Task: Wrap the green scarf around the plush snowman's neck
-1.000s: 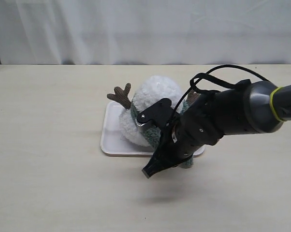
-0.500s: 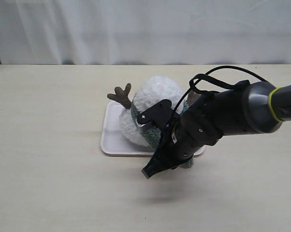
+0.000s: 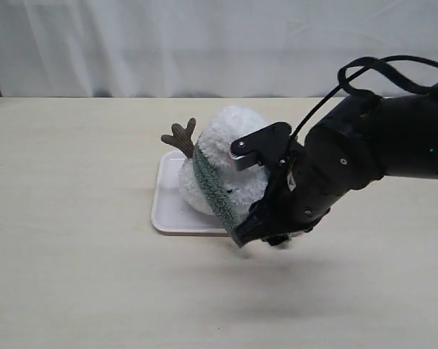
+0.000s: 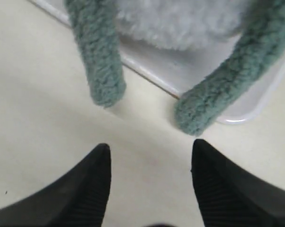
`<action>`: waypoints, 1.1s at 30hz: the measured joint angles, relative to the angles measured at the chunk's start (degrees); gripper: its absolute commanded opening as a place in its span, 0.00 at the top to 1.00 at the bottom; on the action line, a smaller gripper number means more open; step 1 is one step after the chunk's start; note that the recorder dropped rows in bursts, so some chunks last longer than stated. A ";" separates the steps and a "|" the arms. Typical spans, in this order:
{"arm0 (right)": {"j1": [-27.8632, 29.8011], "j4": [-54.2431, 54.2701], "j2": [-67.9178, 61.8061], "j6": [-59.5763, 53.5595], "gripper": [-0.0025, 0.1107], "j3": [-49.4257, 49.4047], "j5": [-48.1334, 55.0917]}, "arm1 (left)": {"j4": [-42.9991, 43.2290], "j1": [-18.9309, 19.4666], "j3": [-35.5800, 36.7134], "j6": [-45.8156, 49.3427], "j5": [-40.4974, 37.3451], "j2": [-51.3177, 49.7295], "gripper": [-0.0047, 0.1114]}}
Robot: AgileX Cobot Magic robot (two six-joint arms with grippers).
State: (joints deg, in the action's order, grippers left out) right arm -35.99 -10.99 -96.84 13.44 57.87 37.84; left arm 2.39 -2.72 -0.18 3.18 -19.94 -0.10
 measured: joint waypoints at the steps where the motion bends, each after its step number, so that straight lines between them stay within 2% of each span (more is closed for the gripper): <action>1: 0.58 -0.80 0.23 1.82 0.54 0.00 -0.46 | 0.00 0.00 0.00 0.00 0.00 0.00 0.96; 4: 4.85 -4.28 -0.31 10.49 0.54 -0.63 -4.20 | 0.00 0.00 0.00 0.00 0.00 0.00 0.96; 11: 6.83 -4.32 -7.20 12.72 0.54 -4.11 -16.43 | 0.00 0.00 0.00 0.00 0.00 0.00 0.96; 13: 7.16 -4.32 -8.79 12.83 0.61 -4.11 -17.89 | 0.00 0.00 0.00 0.00 0.00 0.00 0.96; 14: 7.16 -4.32 -9.30 12.83 0.72 -4.11 -18.33 | 0.00 0.00 0.00 0.00 0.00 0.00 0.96; 17: 7.16 -4.32 -9.68 12.94 0.93 -4.11 -18.94 | 0.00 0.00 0.00 0.00 0.00 0.00 0.96; 24: 7.16 -4.32 -9.32 12.94 0.94 -4.24 -19.01 | 0.00 0.00 0.00 0.00 0.00 0.00 0.96; 33: 7.16 -2.39 -2.26 12.94 0.94 -4.36 -15.83 | 0.00 0.00 0.00 0.00 0.00 0.00 0.96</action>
State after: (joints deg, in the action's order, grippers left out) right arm -28.84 -13.38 -99.11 26.38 53.51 22.01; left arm 2.39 -2.72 -0.18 3.18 -19.94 -0.10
